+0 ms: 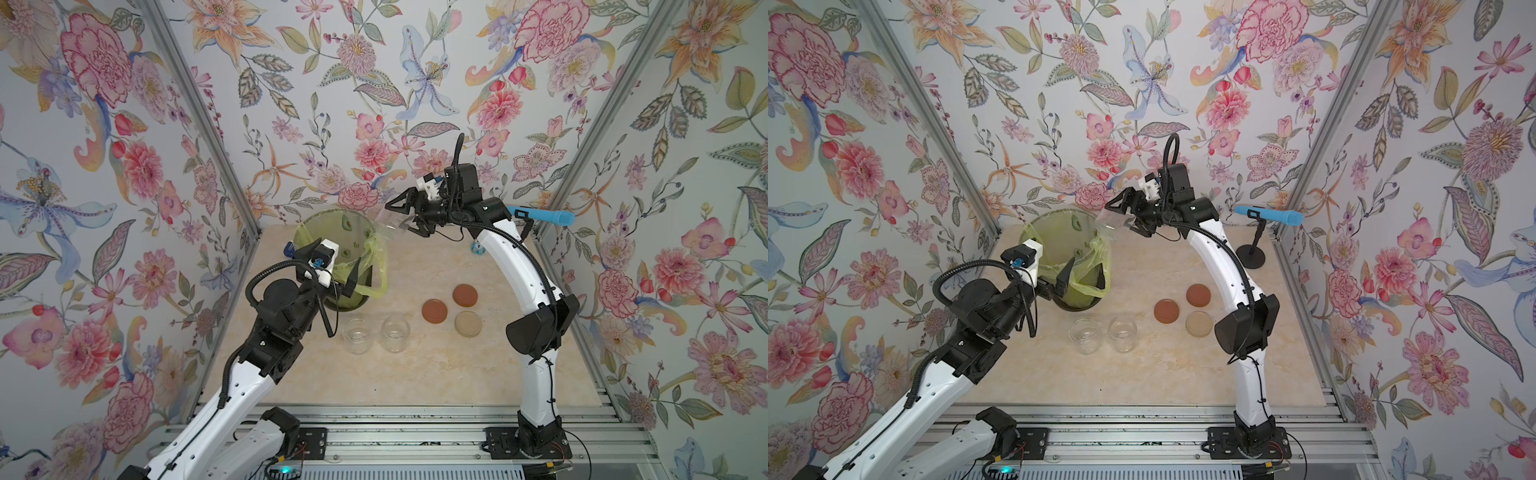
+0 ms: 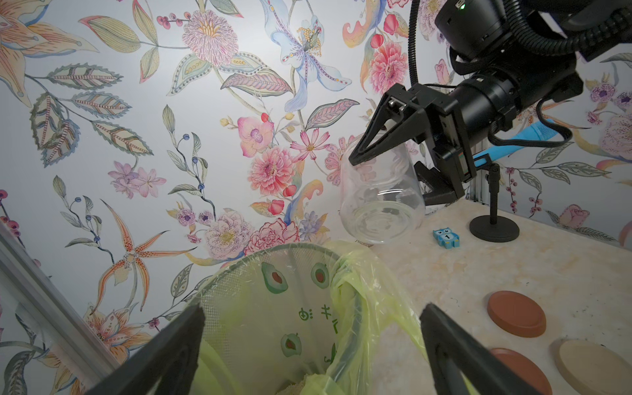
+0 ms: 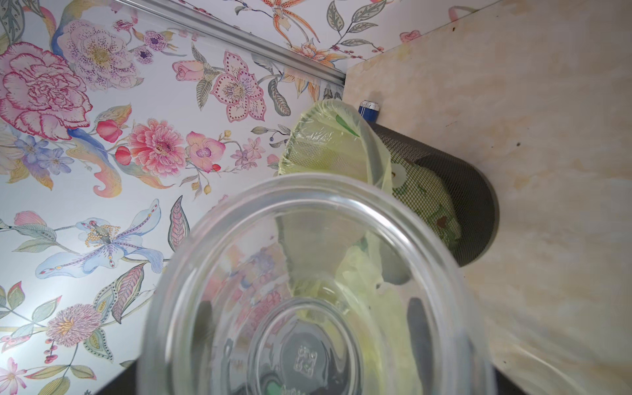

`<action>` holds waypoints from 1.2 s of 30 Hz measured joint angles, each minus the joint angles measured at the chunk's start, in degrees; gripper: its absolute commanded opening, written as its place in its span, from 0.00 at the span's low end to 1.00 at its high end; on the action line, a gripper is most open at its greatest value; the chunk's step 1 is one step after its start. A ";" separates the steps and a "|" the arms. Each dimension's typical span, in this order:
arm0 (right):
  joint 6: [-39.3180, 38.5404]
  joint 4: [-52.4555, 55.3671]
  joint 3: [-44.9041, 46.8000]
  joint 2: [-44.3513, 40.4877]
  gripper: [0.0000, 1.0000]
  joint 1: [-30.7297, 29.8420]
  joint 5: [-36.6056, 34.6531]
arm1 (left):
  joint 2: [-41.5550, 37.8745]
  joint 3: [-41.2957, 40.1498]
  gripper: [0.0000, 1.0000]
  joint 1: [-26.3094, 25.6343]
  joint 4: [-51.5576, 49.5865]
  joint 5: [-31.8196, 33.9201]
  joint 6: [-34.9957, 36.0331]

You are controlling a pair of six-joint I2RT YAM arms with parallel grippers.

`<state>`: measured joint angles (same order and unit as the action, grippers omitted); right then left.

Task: Empty moldy rice from jars
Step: Place the jar at the center of the board.

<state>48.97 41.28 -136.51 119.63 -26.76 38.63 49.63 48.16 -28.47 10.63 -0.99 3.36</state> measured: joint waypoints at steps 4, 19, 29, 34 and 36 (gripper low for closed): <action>-4.11 0.02 4.50 -2.49 0.00 0.72 -2.91 | -1.11 0.00 1.00 0.00 -2.80 -0.02 -1.11; -16.26 -12.20 36.39 -16.98 0.00 -1.25 -21.68 | -3.26 -0.15 1.00 0.00 -12.66 -0.04 -5.42; -24.04 -31.76 56.17 -22.05 0.00 -5.20 -33.00 | -4.72 -2.05 1.00 0.00 -16.15 -0.04 -7.30; -29.83 -39.10 62.62 -22.01 0.00 -7.02 -37.99 | -4.87 -2.27 1.00 0.00 -16.59 -0.04 -7.28; -32.06 -40.87 63.82 -21.73 0.00 -7.48 -39.69 | -4.92 -2.56 1.00 0.00 -16.65 -0.04 -7.28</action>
<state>16.91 0.40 -72.69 97.91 -34.24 -1.06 44.71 45.60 -28.47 -6.02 -1.04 -3.92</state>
